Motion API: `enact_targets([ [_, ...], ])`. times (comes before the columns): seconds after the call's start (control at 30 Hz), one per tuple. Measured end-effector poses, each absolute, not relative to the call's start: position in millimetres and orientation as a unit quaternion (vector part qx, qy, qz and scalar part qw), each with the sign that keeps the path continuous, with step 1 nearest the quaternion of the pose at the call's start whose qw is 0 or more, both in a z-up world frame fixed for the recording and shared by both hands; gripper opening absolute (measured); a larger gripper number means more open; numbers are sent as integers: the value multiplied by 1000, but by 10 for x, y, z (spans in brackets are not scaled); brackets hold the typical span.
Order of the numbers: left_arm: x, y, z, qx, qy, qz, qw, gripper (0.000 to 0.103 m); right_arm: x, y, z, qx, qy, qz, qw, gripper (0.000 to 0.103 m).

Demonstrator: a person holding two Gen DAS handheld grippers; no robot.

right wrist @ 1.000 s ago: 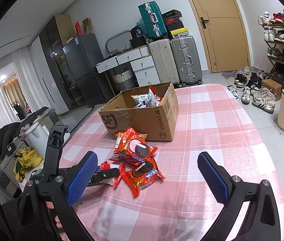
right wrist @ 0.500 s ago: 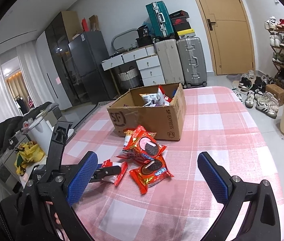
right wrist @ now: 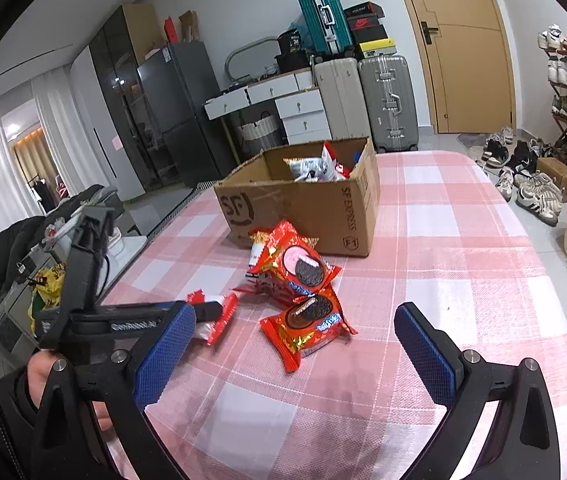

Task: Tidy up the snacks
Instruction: 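Grasp the red balloon-glue pack with the left gripper, then grasp the red Oreo pack with the right gripper while the left gripper holds the glue pack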

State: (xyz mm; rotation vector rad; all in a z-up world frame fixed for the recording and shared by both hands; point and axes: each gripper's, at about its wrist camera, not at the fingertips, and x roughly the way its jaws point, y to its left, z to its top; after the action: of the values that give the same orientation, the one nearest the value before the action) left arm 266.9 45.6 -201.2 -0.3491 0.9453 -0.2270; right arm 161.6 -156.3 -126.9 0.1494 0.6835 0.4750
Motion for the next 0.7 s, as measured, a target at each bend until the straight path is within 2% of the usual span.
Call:
enact_targets([
  [0.7,2539,640,-1894,-169,451,-106,870,45,2048,-1336,-1737,55,393,256,881,101],
])
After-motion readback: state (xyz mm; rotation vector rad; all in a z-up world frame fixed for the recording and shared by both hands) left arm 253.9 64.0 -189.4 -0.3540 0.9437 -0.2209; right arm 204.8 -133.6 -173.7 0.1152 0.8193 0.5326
